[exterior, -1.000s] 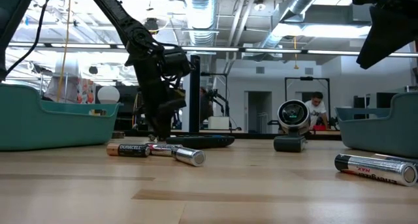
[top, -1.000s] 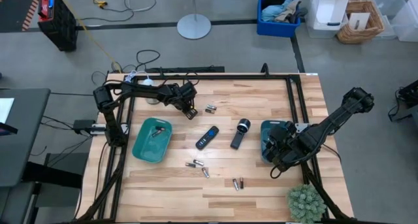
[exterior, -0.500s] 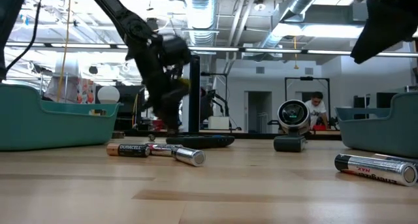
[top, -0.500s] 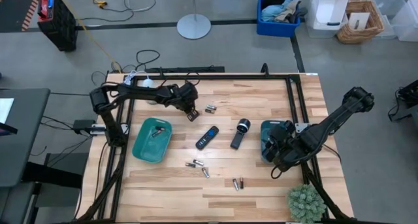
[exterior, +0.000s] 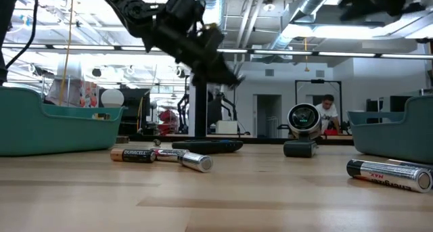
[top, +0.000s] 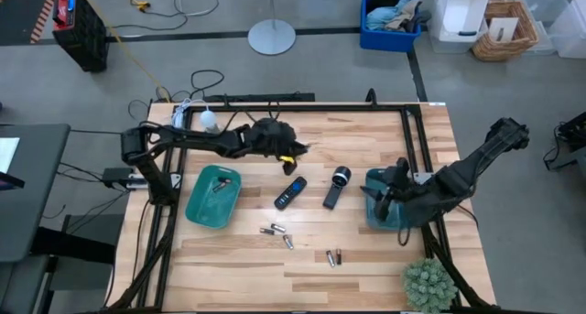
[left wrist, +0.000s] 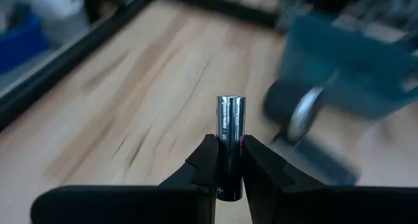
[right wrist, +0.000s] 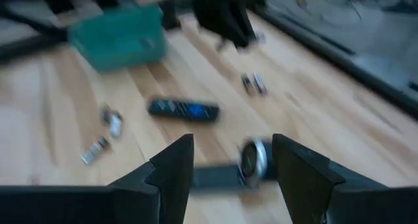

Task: Sort batteries
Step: Put the silver battery into the blue bin

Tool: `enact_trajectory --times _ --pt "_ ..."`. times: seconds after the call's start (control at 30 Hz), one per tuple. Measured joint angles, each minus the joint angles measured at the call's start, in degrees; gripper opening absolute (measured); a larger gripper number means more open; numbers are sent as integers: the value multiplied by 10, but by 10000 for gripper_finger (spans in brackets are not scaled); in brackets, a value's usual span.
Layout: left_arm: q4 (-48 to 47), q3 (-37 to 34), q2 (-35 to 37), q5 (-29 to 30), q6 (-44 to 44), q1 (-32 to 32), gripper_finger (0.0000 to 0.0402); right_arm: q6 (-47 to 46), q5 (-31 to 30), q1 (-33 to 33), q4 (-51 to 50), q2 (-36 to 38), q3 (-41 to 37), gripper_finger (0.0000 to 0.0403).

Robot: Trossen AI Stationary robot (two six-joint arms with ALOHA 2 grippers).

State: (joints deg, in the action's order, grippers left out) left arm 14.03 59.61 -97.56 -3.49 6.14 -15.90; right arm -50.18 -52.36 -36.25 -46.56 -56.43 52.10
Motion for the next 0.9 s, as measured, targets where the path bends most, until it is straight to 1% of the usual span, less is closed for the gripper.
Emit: enact_trajectory --times 0.1,0.27,0.37,0.47,0.63,0.7,0.9 --pt "77 0 0 -27 15 22 41 77 -20 0 71 33 0 221" --pt "163 2 -2 -34 12 63 41 224 -23 4 199 69 0 221" --pt "186 15 -2 -35 8 78 41 305 -22 14 271 82 0 221" --pt "200 36 -20 -33 6 88 41 367 -20 27 328 93 0 221" --pt "193 91 -80 -39 6 107 41 421 -16 44 378 100 0 221" --pt "205 129 -114 -38 6 114 41 431 -15 47 387 105 0 221" --pt "193 244 -217 -55 15 138 41 434 -8 49 393 111 7 221"
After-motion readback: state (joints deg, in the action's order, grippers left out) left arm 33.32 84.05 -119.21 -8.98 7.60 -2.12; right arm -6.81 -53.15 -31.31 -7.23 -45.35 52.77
